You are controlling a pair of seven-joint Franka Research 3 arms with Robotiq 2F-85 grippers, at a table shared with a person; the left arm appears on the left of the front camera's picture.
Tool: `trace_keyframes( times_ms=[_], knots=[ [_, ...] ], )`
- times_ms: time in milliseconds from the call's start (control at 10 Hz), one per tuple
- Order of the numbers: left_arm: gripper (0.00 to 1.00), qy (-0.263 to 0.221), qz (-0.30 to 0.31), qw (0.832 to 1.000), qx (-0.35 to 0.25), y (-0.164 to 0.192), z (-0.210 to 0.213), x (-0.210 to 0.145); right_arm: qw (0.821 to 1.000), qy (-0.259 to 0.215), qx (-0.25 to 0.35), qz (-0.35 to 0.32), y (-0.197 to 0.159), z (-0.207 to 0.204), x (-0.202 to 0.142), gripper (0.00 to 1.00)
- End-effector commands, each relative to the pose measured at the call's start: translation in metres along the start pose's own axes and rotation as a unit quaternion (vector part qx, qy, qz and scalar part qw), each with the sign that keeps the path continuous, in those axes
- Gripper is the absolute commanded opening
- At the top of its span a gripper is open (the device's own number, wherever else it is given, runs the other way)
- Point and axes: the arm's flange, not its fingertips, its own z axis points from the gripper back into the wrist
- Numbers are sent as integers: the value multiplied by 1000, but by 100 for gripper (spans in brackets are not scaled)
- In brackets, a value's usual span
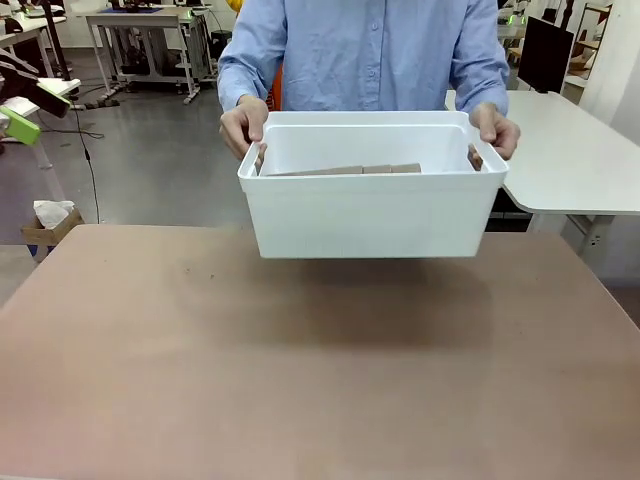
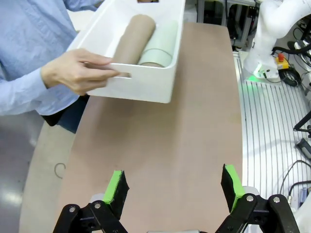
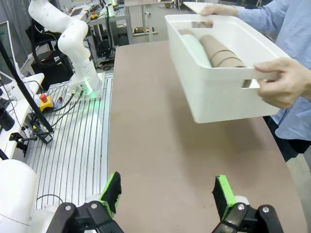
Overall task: Stack the cups and store them in the basket.
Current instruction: Place the stack of Reusable plastic cups into the Pantry Basket.
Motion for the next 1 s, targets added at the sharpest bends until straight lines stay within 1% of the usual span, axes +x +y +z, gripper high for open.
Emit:
trace_keyframes(
  times_ms=[0, 900],
  knots=[
    [100, -8, 3, 1000, -1, -1, 0, 2, 1000, -11, 0, 12, 1, 0, -1, 100],
    [100, -8, 3, 1000, -1, -1, 0, 2, 1000, -11, 0, 12, 1, 0, -1, 100]
  ],
)
